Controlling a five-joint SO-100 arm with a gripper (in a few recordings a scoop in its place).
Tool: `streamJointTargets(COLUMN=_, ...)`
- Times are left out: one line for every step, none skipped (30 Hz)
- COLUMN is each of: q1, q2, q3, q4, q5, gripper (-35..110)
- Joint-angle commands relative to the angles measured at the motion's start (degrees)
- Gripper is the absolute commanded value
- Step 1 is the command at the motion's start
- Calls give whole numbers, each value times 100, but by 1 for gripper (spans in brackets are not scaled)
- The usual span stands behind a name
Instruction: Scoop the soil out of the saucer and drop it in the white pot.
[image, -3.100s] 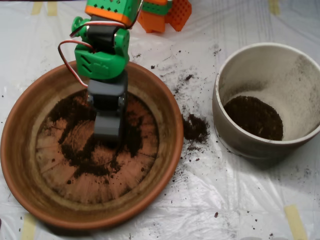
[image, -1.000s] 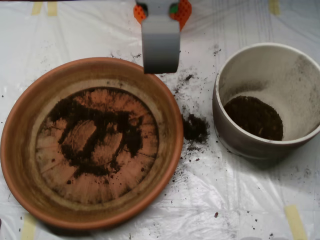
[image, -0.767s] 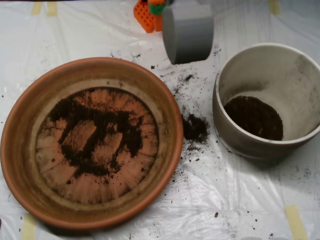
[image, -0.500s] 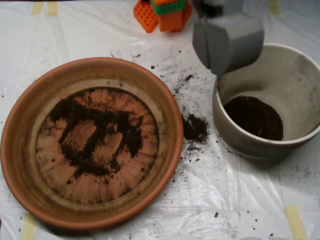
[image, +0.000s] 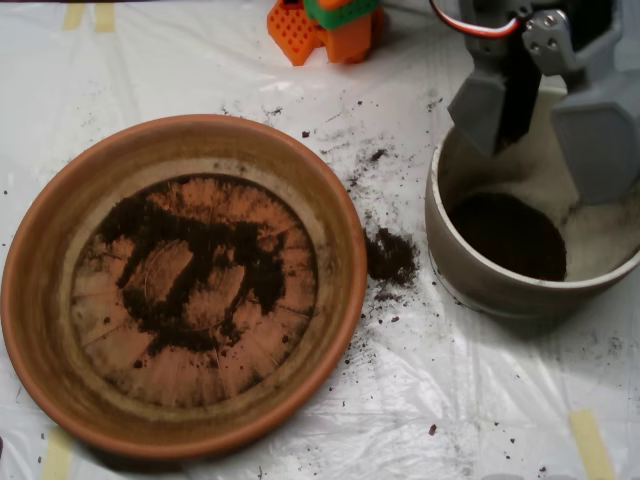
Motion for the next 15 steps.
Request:
streamJointTargets(q1=-88, q2=237, q3=-475, q4=62, q5=35, gripper=35)
streamJointTargets(q1=-70, q2=299, q3=-475, q4=62, q5=62, gripper=35)
streamJointTargets(q1=-26, q2=378, q3=-475, q4=62, q5=123, gripper=35)
streamJointTargets(q1=53, q2=457, q3=-457, q4=44, q5=167, gripper=34)
streamJointTargets(q1=158, q2=562, q3=-431, q4=9, q5=246, gripper=33)
streamJointTargets(q1=281, q2=703, q3=-360, q4=-53, q5=334, gripper=32)
streamJointTargets(q1=422, q2=870, q3=-264, q4=-114, q5=404, gripper=31)
streamJointTargets(q1=571, q2=1063, q3=-132, q4=-193, q5=483, gripper=31)
streamJointTargets(q1=738, q2=1230, q3=-44, q4=-237, q5=580, gripper=30)
streamJointTargets(q1=923, q2=1371, q3=9, q4=-246, q5=694, gripper=31)
streamJointTargets(q1=1134, q2=1512, q3=79, q4=-272, q5=809, gripper=31)
streamJointTargets(q1=1345, q2=1617, q3=114, q4=-264, q5=914, gripper=31)
streamJointTargets(q1=1582, q2=1749, q3=220, q4=-264, q5=1020, gripper=32)
streamJointTargets(q1=1775, q2=1881, q3=369, q4=-299, q5=1055, gripper=33)
streamJointTargets(q1=1960, q2=2021, q3=554, q4=-334, q5=1037, gripper=34)
